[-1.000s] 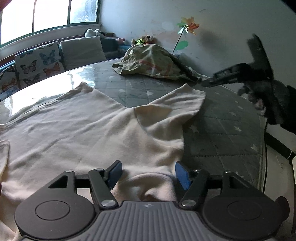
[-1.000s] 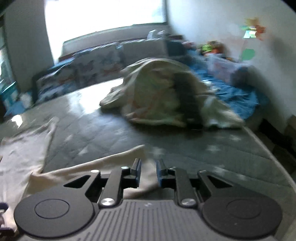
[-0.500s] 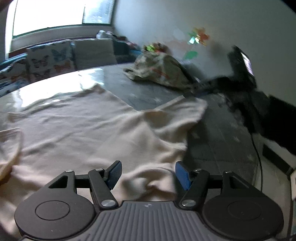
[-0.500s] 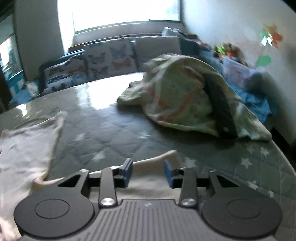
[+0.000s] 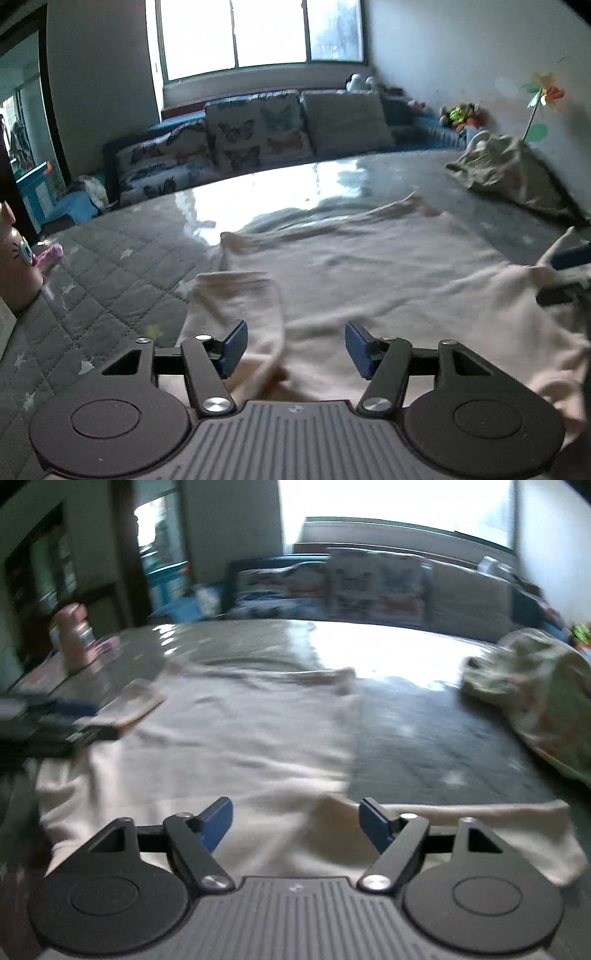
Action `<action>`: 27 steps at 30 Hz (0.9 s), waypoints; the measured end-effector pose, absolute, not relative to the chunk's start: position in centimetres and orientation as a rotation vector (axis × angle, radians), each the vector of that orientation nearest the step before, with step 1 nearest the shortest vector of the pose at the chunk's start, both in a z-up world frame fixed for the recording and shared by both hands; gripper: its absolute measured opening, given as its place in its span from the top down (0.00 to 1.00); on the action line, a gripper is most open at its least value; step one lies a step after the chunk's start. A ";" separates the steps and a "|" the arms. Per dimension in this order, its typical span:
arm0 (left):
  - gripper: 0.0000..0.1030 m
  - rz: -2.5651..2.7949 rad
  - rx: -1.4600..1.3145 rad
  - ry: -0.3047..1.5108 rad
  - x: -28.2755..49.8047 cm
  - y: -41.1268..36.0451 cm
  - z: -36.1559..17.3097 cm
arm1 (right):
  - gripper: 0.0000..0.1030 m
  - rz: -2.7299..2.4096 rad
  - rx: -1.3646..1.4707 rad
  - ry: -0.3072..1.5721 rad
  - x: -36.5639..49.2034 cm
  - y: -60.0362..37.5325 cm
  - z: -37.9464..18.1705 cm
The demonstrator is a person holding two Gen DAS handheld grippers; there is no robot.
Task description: Fold clothes
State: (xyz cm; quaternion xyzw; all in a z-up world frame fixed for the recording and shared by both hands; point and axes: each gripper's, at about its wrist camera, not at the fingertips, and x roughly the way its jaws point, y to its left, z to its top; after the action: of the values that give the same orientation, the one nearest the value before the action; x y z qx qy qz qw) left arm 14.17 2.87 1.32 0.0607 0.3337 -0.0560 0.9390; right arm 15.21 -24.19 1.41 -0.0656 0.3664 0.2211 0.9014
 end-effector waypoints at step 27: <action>0.97 0.279 -0.216 0.573 7.5 16.3 3.5 | 0.00 0.557 -0.219 0.704 14.6 -19.8 -2.4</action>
State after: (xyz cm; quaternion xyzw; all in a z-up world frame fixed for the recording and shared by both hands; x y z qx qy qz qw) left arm 7.53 16.29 3.47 -0.1061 0.2811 0.1367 0.9440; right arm 14.60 -19.77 -2.44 -0.1055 0.3396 0.2685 0.8952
